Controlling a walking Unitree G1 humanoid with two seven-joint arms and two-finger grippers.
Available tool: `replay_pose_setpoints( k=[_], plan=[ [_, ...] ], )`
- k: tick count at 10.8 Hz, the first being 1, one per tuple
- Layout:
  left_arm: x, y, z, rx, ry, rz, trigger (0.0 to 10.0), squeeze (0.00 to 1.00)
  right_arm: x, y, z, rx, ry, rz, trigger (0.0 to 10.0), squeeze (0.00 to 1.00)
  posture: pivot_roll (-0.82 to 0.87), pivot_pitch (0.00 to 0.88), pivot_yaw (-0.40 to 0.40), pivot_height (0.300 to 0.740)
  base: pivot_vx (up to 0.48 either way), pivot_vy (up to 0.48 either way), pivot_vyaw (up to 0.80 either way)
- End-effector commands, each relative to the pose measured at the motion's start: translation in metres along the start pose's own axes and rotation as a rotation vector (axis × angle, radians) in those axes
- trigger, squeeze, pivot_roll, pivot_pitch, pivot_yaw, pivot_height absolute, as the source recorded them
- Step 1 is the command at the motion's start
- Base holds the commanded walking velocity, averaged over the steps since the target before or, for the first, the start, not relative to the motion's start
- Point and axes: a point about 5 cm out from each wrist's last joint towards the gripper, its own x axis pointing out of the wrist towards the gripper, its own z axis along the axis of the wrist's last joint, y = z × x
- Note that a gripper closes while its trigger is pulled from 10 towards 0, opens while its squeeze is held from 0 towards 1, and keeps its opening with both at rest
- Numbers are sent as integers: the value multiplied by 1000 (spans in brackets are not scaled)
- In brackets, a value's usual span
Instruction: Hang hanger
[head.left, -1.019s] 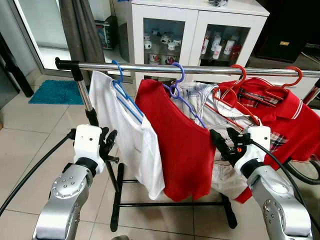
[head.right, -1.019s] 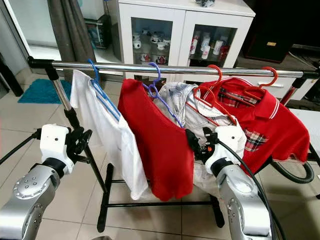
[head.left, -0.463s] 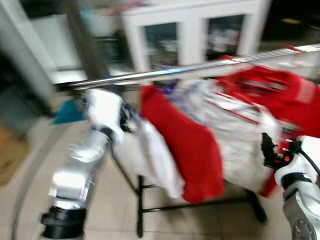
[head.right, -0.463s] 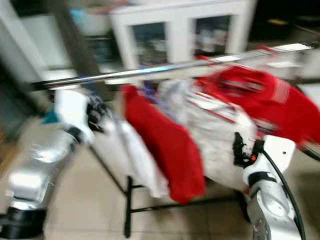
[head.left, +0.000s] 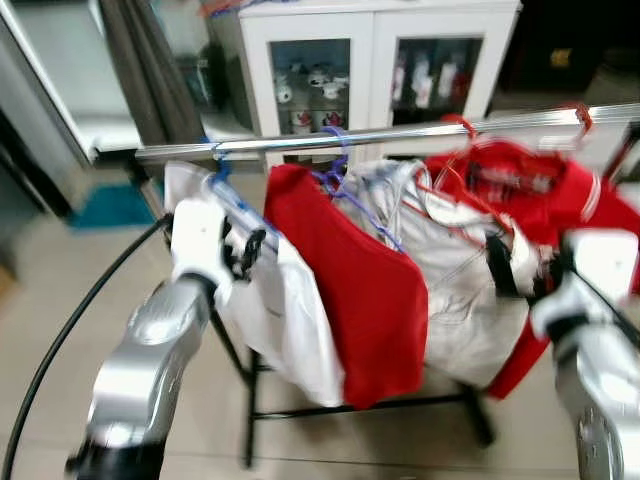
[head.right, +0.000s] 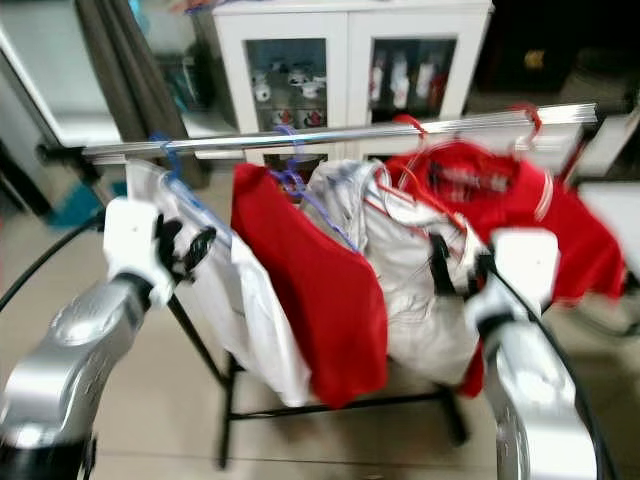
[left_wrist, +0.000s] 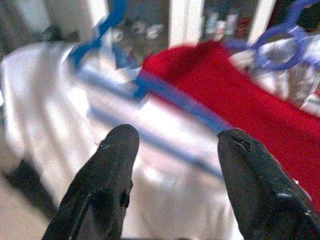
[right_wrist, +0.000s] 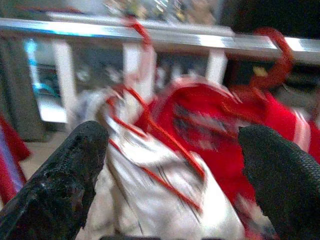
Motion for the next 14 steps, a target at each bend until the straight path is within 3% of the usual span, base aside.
replay_pose_setpoints(
  k=[1, 2, 4, 5, 6, 7, 8, 9, 11, 13, 14],
  plan=[
    [-7, 0, 9, 61, -41, 10, 10000, 1000, 5, 10, -1, 64, -17, 81, 10000, 1000, -59, 0, 2, 740, 0, 0, 0],
    [-7, 0, 14, 101, -61, 12, 10000, 1000, 6, 12, 6, 132, -66, 94, 10000, 1000, -60, 0, 11, 740, 0, 0, 0],
    [-1, -4, 29, 100, -123, -42, 10000, 1000, 10, 13, 6, 212, -46, 112, 10000, 1000, -71, 0, 38, 740, 0, 0, 0],
    [3, -12, 36, 113, -165, -138, 10000, 1000, 18, 19, 1, 219, 4, 164, 10000, 1000, -88, 0, 67, 740, 0, 0, 0],
    [8, -18, 33, 148, -148, -224, 10000, 1000, 25, 28, -1, 162, 44, 260, 10000, 1000, -97, 0, 78, 740, 0, 0, 0],
    [12, -16, 34, 149, -149, -204, 10000, 1000, 26, 32, 4, 119, -5, 298, 10000, 1000, -98, 0, 81, 740, 0, 0, 0],
    [14, -14, 33, 146, -141, -190, 10000, 867, 26, 34, 4, 140, -14, 301, 10000, 1000, -98, 0, 81, 740, 0, 0, 0],
    [15, -14, 30, 161, -133, -172, 10000, 0, 31, 41, 2, 70, 1, 335, 10000, 1000, -90, 0, 75, 740, 0, 0, 0],
    [13, -12, 29, 185, -123, -205, 10000, 0, 44, 47, 0, 48, 67, 341, 10000, 1000, -75, 0, 63, 740, 0, 0, 0],
    [11, 5, 29, 191, -124, -165, 10000, 0, 49, 54, 2, 37, 19, 411, 10000, 1000, -62, 0, 55, 740, 0, 0, 0],
    [11, 6, 30, 215, -127, -154, 10000, 0, 55, 57, 1, 24, 20, 412, 10000, 1000, -59, 0, 53, 740, 0, 0, 0]
  ],
)
